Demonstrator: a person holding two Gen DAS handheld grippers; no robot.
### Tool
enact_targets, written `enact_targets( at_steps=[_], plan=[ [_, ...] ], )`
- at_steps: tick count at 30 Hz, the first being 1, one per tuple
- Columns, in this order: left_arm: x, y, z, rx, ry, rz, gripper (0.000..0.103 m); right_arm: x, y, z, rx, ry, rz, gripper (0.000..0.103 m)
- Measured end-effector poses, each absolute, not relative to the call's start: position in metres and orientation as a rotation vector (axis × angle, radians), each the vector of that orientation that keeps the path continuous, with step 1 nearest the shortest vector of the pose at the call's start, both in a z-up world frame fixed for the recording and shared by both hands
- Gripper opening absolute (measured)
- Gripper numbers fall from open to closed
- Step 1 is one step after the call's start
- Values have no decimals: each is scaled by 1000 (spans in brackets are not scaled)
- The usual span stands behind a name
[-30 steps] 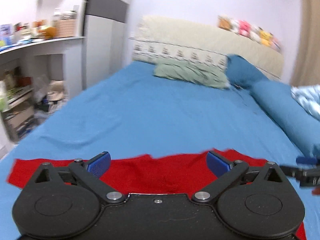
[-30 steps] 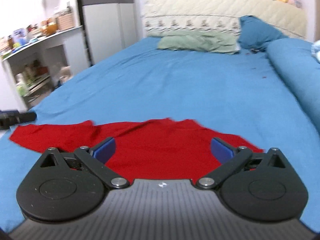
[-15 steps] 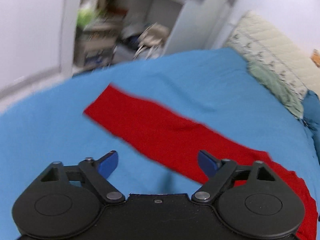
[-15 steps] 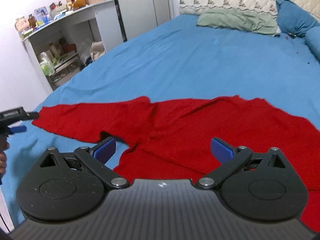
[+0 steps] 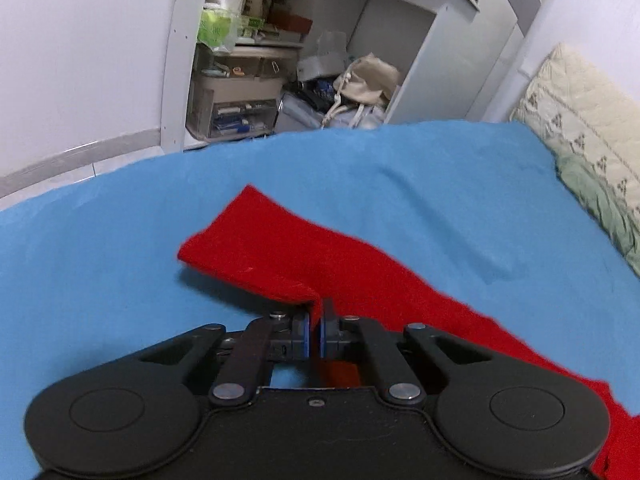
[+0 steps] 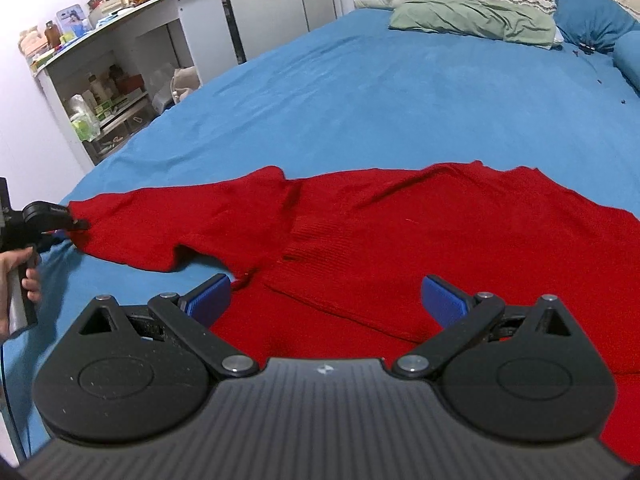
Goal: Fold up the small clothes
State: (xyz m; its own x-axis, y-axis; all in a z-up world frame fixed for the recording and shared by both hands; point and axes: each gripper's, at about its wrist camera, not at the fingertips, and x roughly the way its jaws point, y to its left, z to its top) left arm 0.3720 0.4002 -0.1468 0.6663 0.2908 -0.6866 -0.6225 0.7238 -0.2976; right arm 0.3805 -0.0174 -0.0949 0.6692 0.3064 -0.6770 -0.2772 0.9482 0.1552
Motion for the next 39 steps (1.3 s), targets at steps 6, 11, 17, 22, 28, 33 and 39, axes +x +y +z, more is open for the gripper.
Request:
enact_targets(
  at_steps=[6,11,17,22,28,33,39],
  plan=[
    [378,347,-89,-386,530,483,4,376,-51,-91,98,746,276,103],
    [394,233,-21,-230,378,243,4,365,-101,-74,153,712,180,103],
    [420,63,-14,-67,375,-46,4,341,-180,-52,198,666,60,103],
    [429,-50,-83,-9,564,-188,4,320,-233,-51,187,665,-34,103],
    [416,-108,-167,109,721,-220,4,302,-272,-73,239,720,-81,103],
    [407,-91,-159,117,708,-245,53,294,-281,-86,260,737,-72,103],
    [372,-16,-107,119,595,-221,102,302,-266,-75,213,707,-11,103]
  ],
)
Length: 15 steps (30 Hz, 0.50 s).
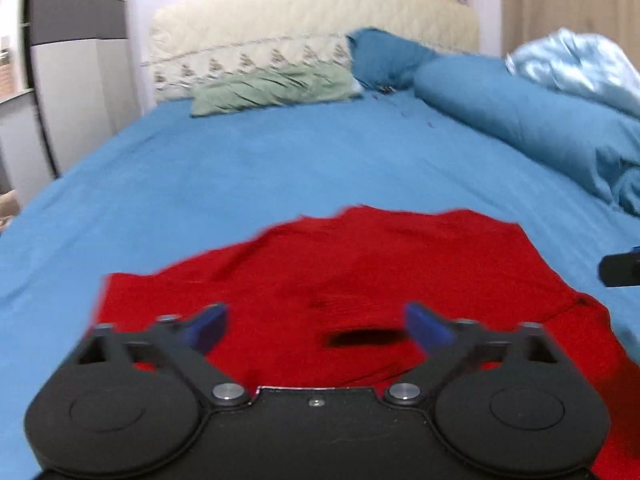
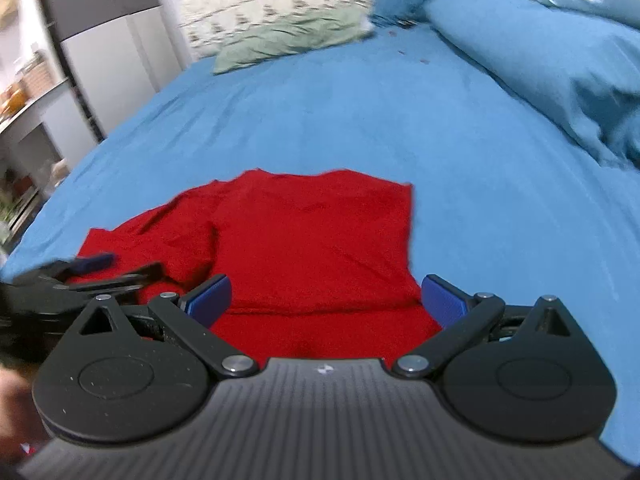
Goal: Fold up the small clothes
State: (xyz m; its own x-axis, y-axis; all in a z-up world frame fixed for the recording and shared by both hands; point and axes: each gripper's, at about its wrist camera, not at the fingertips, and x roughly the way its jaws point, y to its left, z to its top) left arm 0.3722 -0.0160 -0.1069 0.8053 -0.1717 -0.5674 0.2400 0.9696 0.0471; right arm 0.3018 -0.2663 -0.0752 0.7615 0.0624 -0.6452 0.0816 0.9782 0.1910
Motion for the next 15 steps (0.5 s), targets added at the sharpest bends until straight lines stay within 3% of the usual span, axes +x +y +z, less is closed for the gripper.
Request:
enact_targets(
  at_steps=[5,10,12,15],
  plan=[
    [361,64,-117,171,525,-15,102,326,-211,-80,30,731,101,103],
    [375,102,-149,99,583,46,101,365,-142,-105,-126,738,157,103],
    [376,104,-152,98,614,33,100,383,-120,-118,-201,743,156,96],
    [365,107,-153,123,603,51,100,402,-96,-142,-318,767,148,78]
  ],
)
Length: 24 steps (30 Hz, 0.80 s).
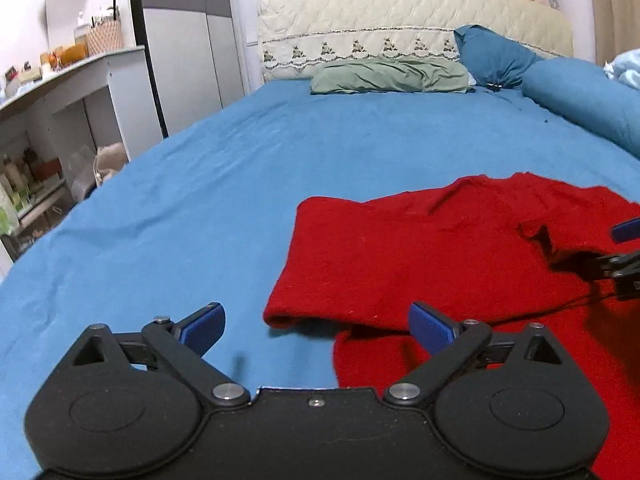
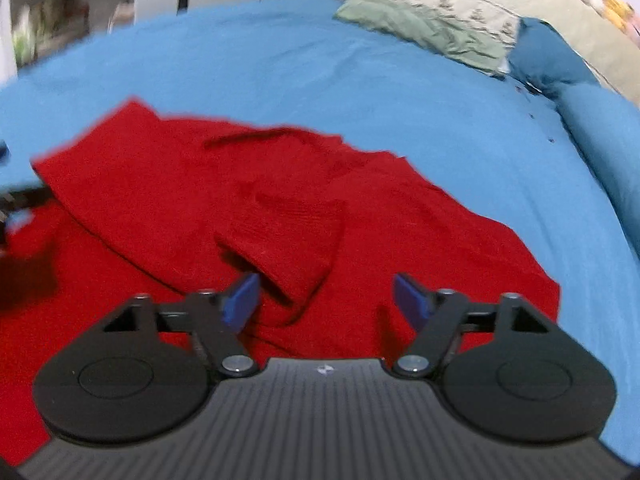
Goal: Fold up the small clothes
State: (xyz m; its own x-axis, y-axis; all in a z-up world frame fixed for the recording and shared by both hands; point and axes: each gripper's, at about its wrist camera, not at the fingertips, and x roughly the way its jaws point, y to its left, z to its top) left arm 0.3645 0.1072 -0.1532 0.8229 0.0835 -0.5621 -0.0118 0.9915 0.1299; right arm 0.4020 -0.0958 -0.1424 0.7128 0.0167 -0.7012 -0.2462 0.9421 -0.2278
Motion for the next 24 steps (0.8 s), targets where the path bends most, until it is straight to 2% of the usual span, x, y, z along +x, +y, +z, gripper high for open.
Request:
enact_targets(
  at_steps=[3,4,5,9,12,15,17,19,20,22,24],
  plan=[
    [373,112,-160,74,636,44,100,415,-86,-157,-333,788,161,58],
    [374,114,-162,62,643,49,100,417,-84,-157,-331,770,154,37],
    [372,115,-164,58,644,55,99,418,-87,-155,-313,757,139,24],
    [373,118,-173,51,660,64,98,406,-130,-136,42,695,3,24],
    [374,121,-176,35,663,72,97,394,-153,-155,148,735,-30,24],
    [375,120,-179,47,655,88,97,385,-159,-169,150,706,4,32],
    [375,122,-181,47,649,101,97,386,-163,-169,177,691,19,45],
    [376,125,-181,33,644,111,96,389,-168,-169,188,680,15,46],
    [377,125,-181,29,642,115,96,391,-169,-168,186,678,12,41],
    [379,127,-180,27,633,122,96,395,-171,-161,164,680,-6,21],
    [383,130,-180,17,639,125,96,395,-175,-148,179,653,-15,21]
  ],
)
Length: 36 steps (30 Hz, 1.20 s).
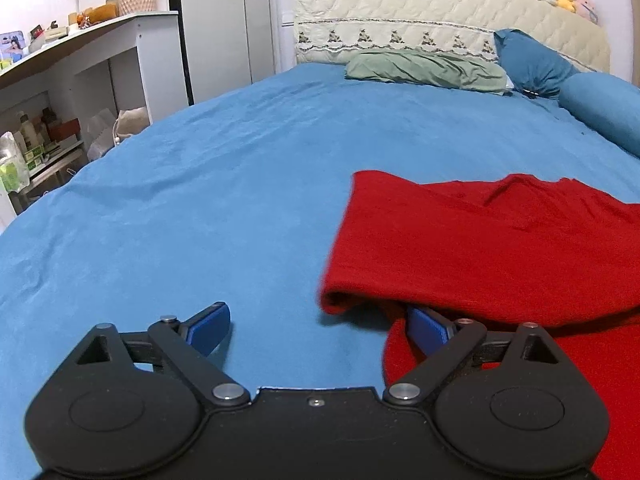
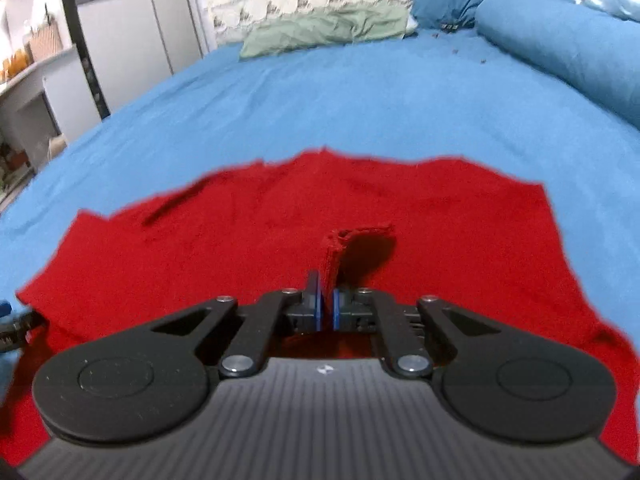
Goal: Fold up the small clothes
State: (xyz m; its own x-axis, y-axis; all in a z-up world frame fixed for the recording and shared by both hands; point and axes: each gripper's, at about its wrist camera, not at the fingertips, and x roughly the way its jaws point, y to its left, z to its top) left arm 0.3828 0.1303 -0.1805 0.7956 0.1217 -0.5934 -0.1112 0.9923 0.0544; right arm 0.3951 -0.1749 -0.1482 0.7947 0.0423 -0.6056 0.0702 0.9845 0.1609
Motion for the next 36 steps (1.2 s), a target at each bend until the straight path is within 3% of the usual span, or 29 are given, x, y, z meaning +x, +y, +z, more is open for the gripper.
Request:
enact_targets(
  at_steps=[6,13,16,18,20,21,22,23,27,31,36],
  plan=[
    [384,134,-182,-9,666,120,95,386,-226,-107,181,512,-187,20],
    [378,132,-184,8,684,130,95,382,-261,-146,172,620,-208,20],
    [363,126,-174,75,680,125,92,368,-263,-159,198,653,-215,25],
    [348,115,-161,102,637,74,93,357,-264,-160,173,645,-242,45],
    [339,102,-144,100,566,-22,98,344,-265,-154,144,601,-265,82],
    [340,94,-137,102,542,-64,103,336,-263,-149,130,552,-257,88],
    [345,85,-132,108,530,-108,103,332,-263,-145,121,516,-242,99],
    [352,76,-130,109,533,-141,103,328,-260,-142,115,487,-214,103],
    [384,57,-147,65,569,-177,103,345,-248,-149,99,516,-77,103],
    [411,61,-178,8,728,-140,103,363,-248,-171,131,594,-64,103],
    [412,65,-182,28,738,-171,103,360,-260,-185,194,610,-68,103]
  ],
)
